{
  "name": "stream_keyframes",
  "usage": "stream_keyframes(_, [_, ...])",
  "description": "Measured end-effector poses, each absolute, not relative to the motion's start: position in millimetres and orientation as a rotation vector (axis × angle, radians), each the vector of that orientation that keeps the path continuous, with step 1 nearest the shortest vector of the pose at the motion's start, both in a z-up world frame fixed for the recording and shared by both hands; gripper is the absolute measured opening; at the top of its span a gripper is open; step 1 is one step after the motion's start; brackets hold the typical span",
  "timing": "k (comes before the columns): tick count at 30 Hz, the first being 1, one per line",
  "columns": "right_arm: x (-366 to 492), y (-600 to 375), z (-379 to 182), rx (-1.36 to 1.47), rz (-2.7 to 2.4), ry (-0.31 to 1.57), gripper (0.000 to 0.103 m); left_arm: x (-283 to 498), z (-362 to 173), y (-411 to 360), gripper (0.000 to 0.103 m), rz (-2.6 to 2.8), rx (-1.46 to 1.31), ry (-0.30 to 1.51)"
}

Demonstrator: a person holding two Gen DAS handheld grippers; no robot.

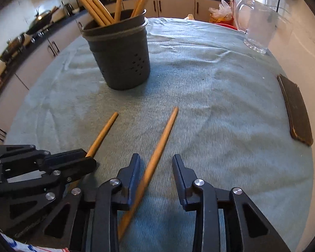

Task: Organize utensils
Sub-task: 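Grasp a wooden chopstick with the left tool while the right tool grasps one, then lift both held chopsticks upright toward the black cup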

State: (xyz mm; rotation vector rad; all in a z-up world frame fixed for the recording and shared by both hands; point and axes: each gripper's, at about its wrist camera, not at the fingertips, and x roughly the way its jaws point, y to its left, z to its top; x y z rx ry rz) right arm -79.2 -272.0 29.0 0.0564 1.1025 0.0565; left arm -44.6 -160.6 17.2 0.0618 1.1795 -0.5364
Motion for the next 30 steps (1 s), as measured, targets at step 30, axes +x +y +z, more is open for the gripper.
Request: stream_keyframes(30, [-114,-282,43,0.007,0.115,1.078,0.007,-59,37,-119,0.006,-0.523,-0.033,1.072])
